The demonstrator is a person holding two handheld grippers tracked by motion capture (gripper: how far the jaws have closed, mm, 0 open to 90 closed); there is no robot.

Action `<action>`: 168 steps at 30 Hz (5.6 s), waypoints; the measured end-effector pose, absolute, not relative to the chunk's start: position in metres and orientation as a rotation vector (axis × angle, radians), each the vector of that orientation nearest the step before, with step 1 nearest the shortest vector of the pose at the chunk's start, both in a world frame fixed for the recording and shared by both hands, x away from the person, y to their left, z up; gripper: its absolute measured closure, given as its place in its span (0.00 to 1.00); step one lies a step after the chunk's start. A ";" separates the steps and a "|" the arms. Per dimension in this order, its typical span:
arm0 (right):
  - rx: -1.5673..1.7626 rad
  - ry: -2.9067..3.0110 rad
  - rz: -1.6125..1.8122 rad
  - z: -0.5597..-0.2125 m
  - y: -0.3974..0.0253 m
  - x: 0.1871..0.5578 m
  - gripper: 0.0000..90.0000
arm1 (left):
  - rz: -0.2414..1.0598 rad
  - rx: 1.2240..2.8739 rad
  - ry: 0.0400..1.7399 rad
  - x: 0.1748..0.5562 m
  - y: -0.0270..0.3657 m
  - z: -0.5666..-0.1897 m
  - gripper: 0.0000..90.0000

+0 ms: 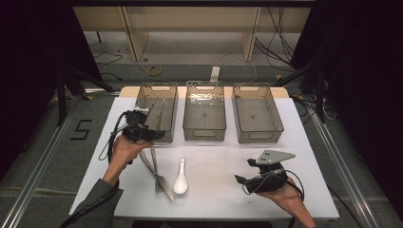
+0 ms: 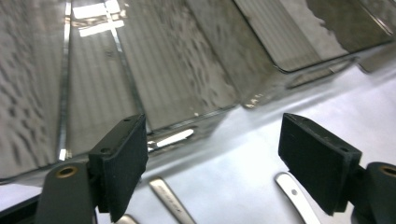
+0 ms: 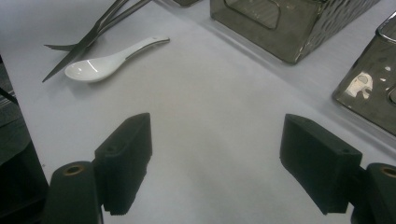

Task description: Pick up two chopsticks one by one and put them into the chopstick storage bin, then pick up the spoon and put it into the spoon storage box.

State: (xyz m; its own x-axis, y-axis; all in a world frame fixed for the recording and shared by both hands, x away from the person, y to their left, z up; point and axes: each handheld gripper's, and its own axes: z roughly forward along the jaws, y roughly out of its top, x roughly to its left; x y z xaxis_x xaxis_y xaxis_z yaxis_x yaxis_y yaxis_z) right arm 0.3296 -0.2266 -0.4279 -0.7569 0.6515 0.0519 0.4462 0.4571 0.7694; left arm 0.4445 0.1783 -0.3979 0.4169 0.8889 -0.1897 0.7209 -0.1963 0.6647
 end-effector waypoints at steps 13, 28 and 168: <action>0.963 2.405 1.225 -0.426 -0.230 0.328 0.29 | 0.260 2.006 1.252 0.425 0.153 -0.401 0.22; 0.993 2.325 1.285 -0.427 -0.238 0.326 0.29 | 0.155 2.070 1.295 0.416 0.135 -0.416 0.21; 0.975 2.370 1.248 -0.430 -0.232 0.325 0.31 | 0.185 2.101 1.048 0.453 0.096 -0.389 0.95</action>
State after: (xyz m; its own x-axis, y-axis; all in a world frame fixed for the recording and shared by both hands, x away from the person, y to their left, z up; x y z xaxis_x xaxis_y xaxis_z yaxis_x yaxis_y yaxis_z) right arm 0.3247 -0.2322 -0.4295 -0.7286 0.6828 0.0545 0.4314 0.3956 0.8108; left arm 0.4531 0.0958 -0.3891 0.6519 0.7328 -0.1952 0.6216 -0.3690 0.6910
